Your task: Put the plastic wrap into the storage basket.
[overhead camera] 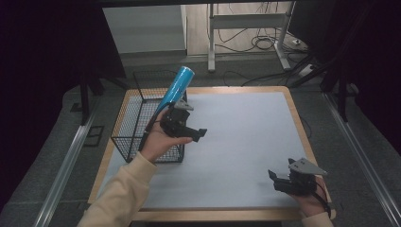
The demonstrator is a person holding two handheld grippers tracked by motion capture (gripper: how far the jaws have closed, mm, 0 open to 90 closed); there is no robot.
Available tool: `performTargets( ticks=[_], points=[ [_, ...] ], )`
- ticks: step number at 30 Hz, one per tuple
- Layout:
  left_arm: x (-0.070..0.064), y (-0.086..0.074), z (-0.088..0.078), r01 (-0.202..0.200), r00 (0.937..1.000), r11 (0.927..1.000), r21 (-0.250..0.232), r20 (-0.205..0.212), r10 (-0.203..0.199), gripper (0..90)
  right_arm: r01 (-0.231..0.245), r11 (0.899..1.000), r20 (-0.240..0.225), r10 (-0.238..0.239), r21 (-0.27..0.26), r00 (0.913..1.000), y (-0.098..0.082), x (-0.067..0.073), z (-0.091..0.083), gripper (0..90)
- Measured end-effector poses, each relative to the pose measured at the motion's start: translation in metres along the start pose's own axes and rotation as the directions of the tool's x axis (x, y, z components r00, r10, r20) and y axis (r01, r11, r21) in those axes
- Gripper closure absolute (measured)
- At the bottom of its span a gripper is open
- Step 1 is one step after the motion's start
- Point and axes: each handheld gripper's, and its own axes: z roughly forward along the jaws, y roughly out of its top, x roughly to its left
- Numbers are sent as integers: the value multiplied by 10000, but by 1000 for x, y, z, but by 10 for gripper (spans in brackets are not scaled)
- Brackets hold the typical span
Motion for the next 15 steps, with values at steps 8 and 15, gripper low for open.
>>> performTargets(
  ticks=[8,15],
  points=[
    [-42,-44,3,-651,9930,9978,128,992,635,157,15,10000,32,-15,45,10000,0,1,0,152],
    [-52,-84,8,-501,9929,9970,590,1109,433,157,75,10000,26,-75,46,10000,1,4,0,152]
  ],
)
